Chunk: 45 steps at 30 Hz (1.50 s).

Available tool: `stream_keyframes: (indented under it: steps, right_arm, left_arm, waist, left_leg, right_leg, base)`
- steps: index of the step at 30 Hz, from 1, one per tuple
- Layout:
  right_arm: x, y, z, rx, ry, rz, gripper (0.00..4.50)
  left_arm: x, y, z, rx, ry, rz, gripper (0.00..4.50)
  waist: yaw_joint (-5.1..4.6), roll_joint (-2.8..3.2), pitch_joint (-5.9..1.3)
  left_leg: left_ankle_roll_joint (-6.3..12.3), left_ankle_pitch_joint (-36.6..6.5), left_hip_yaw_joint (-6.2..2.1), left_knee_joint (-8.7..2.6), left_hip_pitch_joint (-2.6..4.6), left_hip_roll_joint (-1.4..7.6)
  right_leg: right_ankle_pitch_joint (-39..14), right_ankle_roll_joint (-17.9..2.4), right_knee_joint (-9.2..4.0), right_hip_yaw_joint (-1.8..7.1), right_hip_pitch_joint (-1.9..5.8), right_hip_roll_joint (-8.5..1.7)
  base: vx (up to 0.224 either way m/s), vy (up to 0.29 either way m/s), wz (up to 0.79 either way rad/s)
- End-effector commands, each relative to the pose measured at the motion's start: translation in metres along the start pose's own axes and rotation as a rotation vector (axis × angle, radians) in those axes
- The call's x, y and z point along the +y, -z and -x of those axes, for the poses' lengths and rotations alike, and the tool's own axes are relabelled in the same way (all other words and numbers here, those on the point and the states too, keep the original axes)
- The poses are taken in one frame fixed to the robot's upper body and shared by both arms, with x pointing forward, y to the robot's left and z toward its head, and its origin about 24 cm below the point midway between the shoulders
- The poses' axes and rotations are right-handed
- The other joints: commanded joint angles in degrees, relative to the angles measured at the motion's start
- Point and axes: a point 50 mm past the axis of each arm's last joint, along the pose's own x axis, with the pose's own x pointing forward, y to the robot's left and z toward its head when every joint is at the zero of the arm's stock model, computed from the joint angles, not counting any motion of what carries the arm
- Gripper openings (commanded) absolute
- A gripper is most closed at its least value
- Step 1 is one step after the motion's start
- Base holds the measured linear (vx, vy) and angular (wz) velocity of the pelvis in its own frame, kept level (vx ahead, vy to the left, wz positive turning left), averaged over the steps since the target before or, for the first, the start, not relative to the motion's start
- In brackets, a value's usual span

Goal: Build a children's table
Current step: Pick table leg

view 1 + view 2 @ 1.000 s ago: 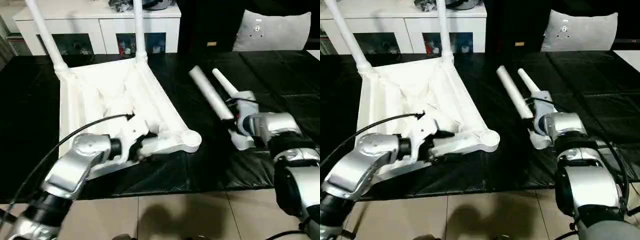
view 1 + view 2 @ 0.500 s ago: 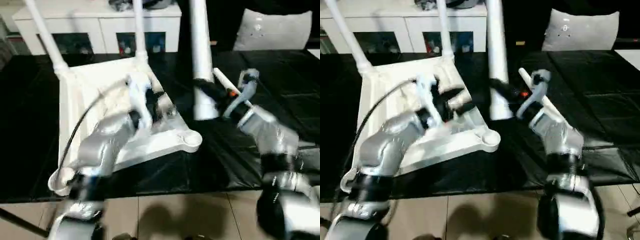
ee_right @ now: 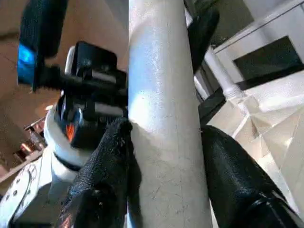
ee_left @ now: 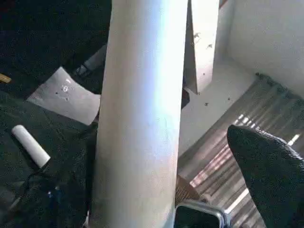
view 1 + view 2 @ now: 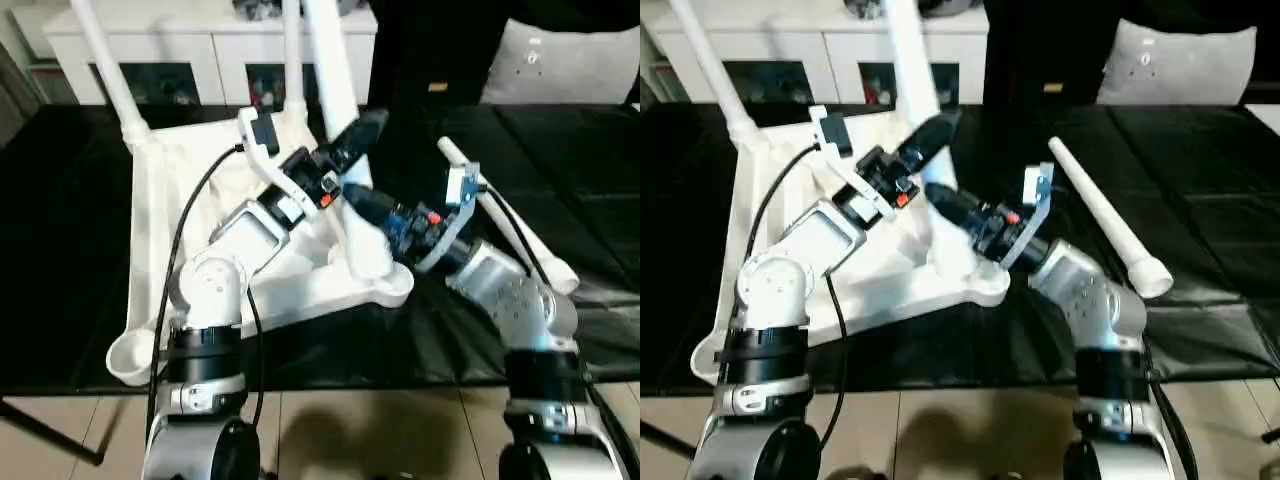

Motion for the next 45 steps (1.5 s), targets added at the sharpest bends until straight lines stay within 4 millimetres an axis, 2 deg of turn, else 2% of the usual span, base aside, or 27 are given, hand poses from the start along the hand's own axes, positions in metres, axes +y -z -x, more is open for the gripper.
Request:
stream_keyframes:
  steps: [1,3,4,5,6,7,8,10,12,17,18,22,28,33,34,36,41,42,45]
  right_arm:
    - [0.004,-0.002,-0.004,0.009,0.010,0.062,1.84]
    - [-0.003,0.001,-0.009,0.054,0.131,0.221,1.84]
    - [-0.005,0.002,-0.010,0.061,0.167,0.266,1.84]
    - [-0.005,0.002,-0.011,0.061,0.175,0.281,1.84]
    - [-0.007,0.001,-0.017,0.043,0.249,0.429,1.84]
    - [-0.007,0.000,-0.020,0.028,0.270,0.478,1.84]
    - [-0.007,-0.001,-0.023,0.021,0.313,0.554,1.84]
    - [-0.007,0.000,-0.028,0.002,0.351,0.613,1.84]
    - [-0.005,0.002,-0.033,-0.026,0.380,0.660,1.84]
    - [0.000,0.012,-0.040,-0.008,0.357,0.784,1.84]
    - [0.002,0.019,-0.043,0.017,0.336,0.824,1.84]
    - [0.001,0.023,-0.044,0.017,0.343,0.819,1.84]
    - [-0.003,0.023,-0.044,0.001,0.368,0.834,1.84]
    - [-0.005,0.024,-0.044,-0.002,0.375,0.845,1.84]
    - [-0.005,0.024,-0.044,0.000,0.375,0.845,1.84]
    - [-0.005,0.025,-0.043,0.000,0.375,0.845,1.84]
    - [-0.009,0.027,-0.043,0.020,0.388,0.818,1.84]
    - [-0.009,0.027,-0.043,0.033,0.375,0.795,2.40]
    - [-0.007,0.025,-0.041,0.025,0.319,0.769,2.61]
  left_arm:
    - [-0.009,0.000,-0.006,0.002,0.017,-0.035,4.21]
    - [-0.007,-0.001,-0.006,0.017,-0.020,-0.115,4.14]
    - [-0.005,-0.001,-0.007,0.025,-0.042,-0.157,4.11]
    - [-0.005,0.000,-0.007,0.029,-0.047,-0.166,4.01]
    - [-0.001,0.002,-0.009,0.053,-0.103,-0.264,3.85]
    - [0.000,0.002,-0.010,0.058,-0.123,-0.294,3.76]
    - [0.003,0.003,-0.012,0.055,-0.168,-0.326,3.72]
    - [0.006,0.005,-0.015,0.048,-0.234,-0.367,3.56]
    - [0.009,0.009,-0.017,0.038,-0.299,-0.414,3.35]
    - [0.008,0.014,-0.020,0.010,-0.330,-0.415,2.95]
    - [0.007,0.017,-0.021,0.003,-0.319,-0.383,2.90]
    - [0.008,0.017,-0.020,-0.001,-0.325,-0.382,2.52]
    - [0.009,0.016,-0.020,-0.016,-0.342,-0.418,2.04]
    - [0.009,0.017,-0.019,-0.012,-0.343,-0.442,1.96]
    - [0.008,0.017,-0.019,-0.013,-0.343,-0.444,1.96]
    - [0.008,0.017,-0.019,-0.014,-0.344,-0.448,1.95]
    - [0.009,0.015,-0.019,-0.018,-0.349,-0.470,1.95]
    - [0.011,0.012,-0.018,-0.021,-0.357,-0.474,1.95]
    - [0.016,0.003,-0.015,-0.024,-0.376,-0.486,1.95]
  waist:
    - [0.20,-0.72,-3.99]
    - [0.09,-0.70,-3.88]
    - [-0.08,-0.46,-3.85]
    - [-0.05,-0.50,-3.85]
    - [-0.06,-0.45,-3.85]
    - [-0.17,-0.51,-3.87]
    - [-0.34,-0.25,-3.87]
    - [-0.50,-0.21,-4.01]
    - [-0.62,-0.17,-4.06]
    - [-0.93,-0.29,-4.08]
    - [-1.01,-0.05,-4.01]
    - [-1.15,-0.03,-3.92]
    - [-1.12,0.01,-4.00]
    - [-1.13,0.02,-4.07]
    - [-1.18,-0.35,-4.04]
    - [-1.09,-0.16,-4.02]
    - [-1.17,-0.12,-3.97]
    - [-1.18,-0.03,-3.99]
    - [-1.15,0.02,-4.05]
  left_leg:
    - [3.20,-8.44,-0.88,-4.01,0.22,2.69]
    - [1.97,-8.62,-1.08,-4.20,0.10,2.81]
    - [1.73,-9.17,-0.95,-4.17,0.32,2.63]
    - [1.63,-9.34,-1.01,-4.24,0.34,2.71]
    - [1.27,-9.55,-1.13,-4.38,0.34,2.84]
    - [0.93,-9.42,-1.12,-4.34,0.28,2.81]
    - [0.39,-9.58,-1.06,-4.33,0.38,2.69]
    - [0.24,-8.75,-1.09,-4.28,0.35,2.74]
    - [1.06,-8.90,-1.08,-4.24,0.27,2.76]
    - [2.63,-9.14,-0.97,-4.05,0.04,2.60]
    - [2.87,-9.53,-1.00,-4.09,0.00,2.62]
    - [3.27,-11.22,-0.99,-4.19,0.26,2.72]
    - [3.18,-11.39,-1.03,-4.19,0.29,2.78]
    - [3.73,-10.53,-1.00,-4.08,0.25,2.81]
    - [3.96,-10.31,-0.96,-4.09,0.19,2.81]
    - [4.12,-10.27,-0.97,-4.06,0.18,2.79]
    - [3.93,-10.90,-0.95,-4.09,0.26,2.80]
    - [3.90,-11.07,-0.96,-4.10,0.26,2.77]
    - [4.22,-10.77,-1.00,-4.06,0.24,2.73]
  right_leg:
    - [-16.47,-8.16,-4.45,2.72,3.48,-3.49]
    - [-17.45,-6.53,-4.60,2.73,3.33,-3.55]
    - [-18.22,-6.20,-4.67,2.77,3.39,-3.55]
    - [-18.55,-5.97,-4.77,2.82,3.31,-3.60]
    - [-18.74,-5.60,-4.75,2.81,3.18,-3.58]
    - [-18.68,-5.18,-4.74,2.81,3.11,-3.57]
    - [-18.35,-4.99,-4.61,2.87,3.10,-3.53]
    - [-14.59,-6.37,-4.23,2.92,3.20,-3.39]
    - [-12.19,-7.56,-3.98,2.96,3.41,-3.36]
    - [-11.30,-8.60,-3.99,2.90,3.67,-3.50]
    - [-11.54,-8.68,-4.03,2.89,3.66,-3.46]
    - [-12.54,-9.26,-4.17,2.94,3.51,-3.27]
    - [-11.25,-9.77,-3.99,2.99,3.50,-3.31]
    - [-9.71,-10.30,-3.78,3.01,3.57,-3.31]
    - [-9.54,-10.41,-3.79,3.03,3.62,-3.31]
    - [-10.09,-10.45,-3.79,3.03,3.63,-3.39]
    - [-11.17,-10.16,-3.93,3.00,3.53,-3.32]
    - [-11.33,-10.07,-3.96,3.01,3.55,-3.30]
    - [-10.52,-10.15,-3.85,2.98,3.66,-3.26]
  base:
    - [0.000,0.000,0.00]
    - [0.000,0.000,0.00]
    - [0.000,0.000,0.00]
    - [0.000,0.000,0.00]
    - [0.000,0.000,0.00]
    - [0.000,0.000,0.00]
    - [0.000,0.000,0.00]
    - [0.000,0.000,0.00]
    - [0.000,0.000,0.00]
    - [0.000,0.000,0.00]
    - [0.000,0.000,0.00]
    - [0.000,0.000,0.00]
    - [0.000,0.000,0.00]
    - [0.000,0.000,0.00]
    - [0.000,0.000,0.00]
    - [0.000,0.000,0.00]
    - [0.000,0.000,0.00]
    - [0.000,0.000,0.00]
    - [0.000,0.000,0.00]
